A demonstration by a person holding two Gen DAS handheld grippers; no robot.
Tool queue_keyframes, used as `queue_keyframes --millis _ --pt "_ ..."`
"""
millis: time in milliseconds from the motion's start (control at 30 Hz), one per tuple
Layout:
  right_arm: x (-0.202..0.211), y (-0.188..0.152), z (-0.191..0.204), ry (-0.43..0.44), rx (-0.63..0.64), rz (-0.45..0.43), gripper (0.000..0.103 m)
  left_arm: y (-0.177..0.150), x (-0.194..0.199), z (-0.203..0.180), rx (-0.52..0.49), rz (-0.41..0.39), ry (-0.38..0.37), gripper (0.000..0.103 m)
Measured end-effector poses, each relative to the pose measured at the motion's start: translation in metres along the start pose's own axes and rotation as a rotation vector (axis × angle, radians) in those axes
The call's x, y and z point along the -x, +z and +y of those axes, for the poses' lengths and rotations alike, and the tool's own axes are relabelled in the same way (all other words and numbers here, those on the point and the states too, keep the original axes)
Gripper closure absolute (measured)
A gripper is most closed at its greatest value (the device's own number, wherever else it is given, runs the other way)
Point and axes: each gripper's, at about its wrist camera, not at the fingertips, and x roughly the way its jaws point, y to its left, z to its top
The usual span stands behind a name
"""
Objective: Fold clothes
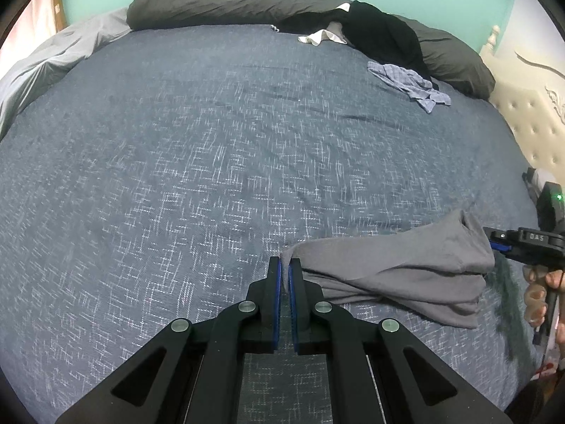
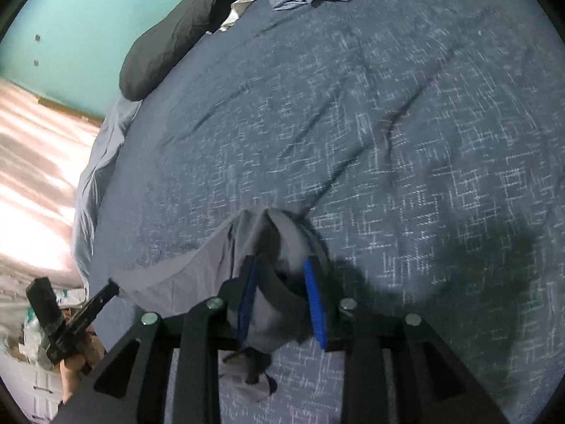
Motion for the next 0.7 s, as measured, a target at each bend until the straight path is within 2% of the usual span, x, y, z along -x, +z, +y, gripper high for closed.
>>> queue_keyframes --millis 100,133,167,267,567,633,700 --pt "-0.004 -0.002 -0.001 -0.015 0.016 -0.012 0.077 -0.001 -0.001 0.000 0.000 0.004 -0.001 0.099" --pt "-0.005 -0.002 -0.001 -0.014 0.027 -0.017 0.081 -0.002 -0.002 0.000 0.000 0.004 -0.001 0.099" --pt "-0.006 -0.003 -0.001 -0.013 0.037 -0.022 0.091 -0.002 -0.002 -0.001 0.000 0.003 -0.001 0.099" --pt "0.001 -0.003 0.000 -0.008 0.054 -0.061 0.099 -0.001 0.000 0.000 0.000 -0.003 -0.002 0.099" --pt "0.075 0.008 0.015 -0.017 0.193 -0.259 0.102 0.008 0.015 -0.007 -0.003 -0.043 -0.004 0.099" --pt "0.084 0.010 0.017 -0.007 0.198 -0.251 0.102 0.011 0.018 -0.011 -0.003 -0.049 -0.006 0.099" --pt "0.076 0.010 0.020 0.000 0.189 -0.198 0.101 0.011 0.019 -0.013 -0.001 -0.050 -0.008 0.099"
